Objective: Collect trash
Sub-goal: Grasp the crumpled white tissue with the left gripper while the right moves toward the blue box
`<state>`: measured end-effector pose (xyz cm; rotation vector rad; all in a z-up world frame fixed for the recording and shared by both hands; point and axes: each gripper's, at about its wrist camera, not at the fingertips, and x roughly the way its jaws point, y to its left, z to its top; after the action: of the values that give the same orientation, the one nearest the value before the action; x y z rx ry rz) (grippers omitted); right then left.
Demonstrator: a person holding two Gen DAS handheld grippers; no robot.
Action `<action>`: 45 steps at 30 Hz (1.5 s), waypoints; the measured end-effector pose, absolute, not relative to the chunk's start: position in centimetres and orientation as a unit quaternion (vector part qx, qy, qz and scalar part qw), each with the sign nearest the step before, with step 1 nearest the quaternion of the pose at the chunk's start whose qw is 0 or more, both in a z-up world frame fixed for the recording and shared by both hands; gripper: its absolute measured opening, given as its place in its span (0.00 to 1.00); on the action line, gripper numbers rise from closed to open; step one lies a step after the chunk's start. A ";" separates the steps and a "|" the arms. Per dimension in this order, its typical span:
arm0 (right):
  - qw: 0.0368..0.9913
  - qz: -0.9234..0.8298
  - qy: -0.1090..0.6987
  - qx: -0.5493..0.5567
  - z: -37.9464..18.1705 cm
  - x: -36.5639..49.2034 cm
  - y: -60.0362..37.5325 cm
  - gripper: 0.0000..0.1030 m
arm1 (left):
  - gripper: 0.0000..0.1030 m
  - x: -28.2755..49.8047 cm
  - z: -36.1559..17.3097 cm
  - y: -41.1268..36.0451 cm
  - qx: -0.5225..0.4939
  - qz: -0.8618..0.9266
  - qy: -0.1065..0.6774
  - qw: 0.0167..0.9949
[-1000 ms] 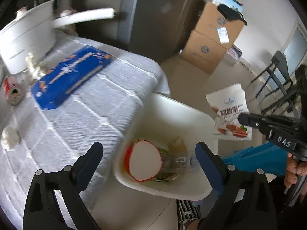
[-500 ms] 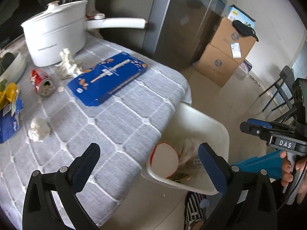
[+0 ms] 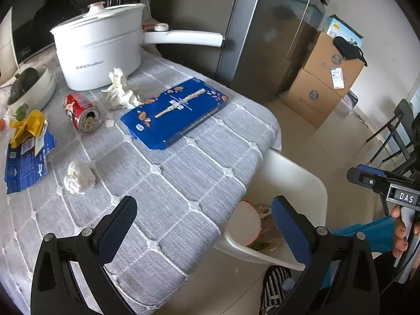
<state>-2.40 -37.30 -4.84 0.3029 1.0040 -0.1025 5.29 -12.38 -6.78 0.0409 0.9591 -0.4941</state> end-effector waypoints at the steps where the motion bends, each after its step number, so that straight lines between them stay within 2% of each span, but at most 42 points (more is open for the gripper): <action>1: 0.866 -0.050 0.478 0.141 -4.8 -2.4 -37.2 0.71 | 1.00 5.3 -6.5 -12.2 0.019 -0.235 0.454 0.859; 10: 0.873 -0.048 0.474 0.106 -3.7 -1.1 -35.2 0.82 | 1.00 5.9 -3.3 -9.4 0.008 -0.211 0.428 0.878; 19: 0.896 -0.015 0.438 0.070 1.2 3.1 -31.2 0.95 | 1.00 8.7 0.7 -2.0 0.001 -0.113 0.386 0.915; 23: 0.904 0.008 0.422 0.075 0.1 4.8 -29.6 0.99 | 1.00 10.8 -1.6 0.0 0.004 -0.081 0.409 0.909; 28: 0.874 0.010 0.482 0.059 -3.9 7.3 -28.5 0.99 | 0.99 14.3 -8.1 0.5 -0.022 -0.076 0.519 0.851; 35: 0.873 -0.004 0.479 0.091 -4.3 9.2 -29.6 0.99 | 0.74 16.3 -10.3 -1.0 -0.040 -0.093 0.551 0.828; 41: 0.863 -0.012 0.493 0.109 -5.3 10.2 -29.9 0.99 | 0.33 17.3 -12.4 -2.2 -0.027 -0.089 0.569 0.817; 42: 0.863 -0.013 0.493 0.109 -5.3 10.3 -29.9 0.99 | 0.19 17.3 -12.4 -2.3 -0.022 -0.085 0.567 0.819; 45: 0.862 -0.017 0.496 0.106 -5.7 10.4 -29.6 0.99 | 0.16 16.9 -11.5 -1.9 -0.043 -0.093 0.555 0.826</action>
<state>10.41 -29.63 -5.67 0.2218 1.0397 -0.0359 16.94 -1.88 -11.47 -0.0923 1.1792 -0.1971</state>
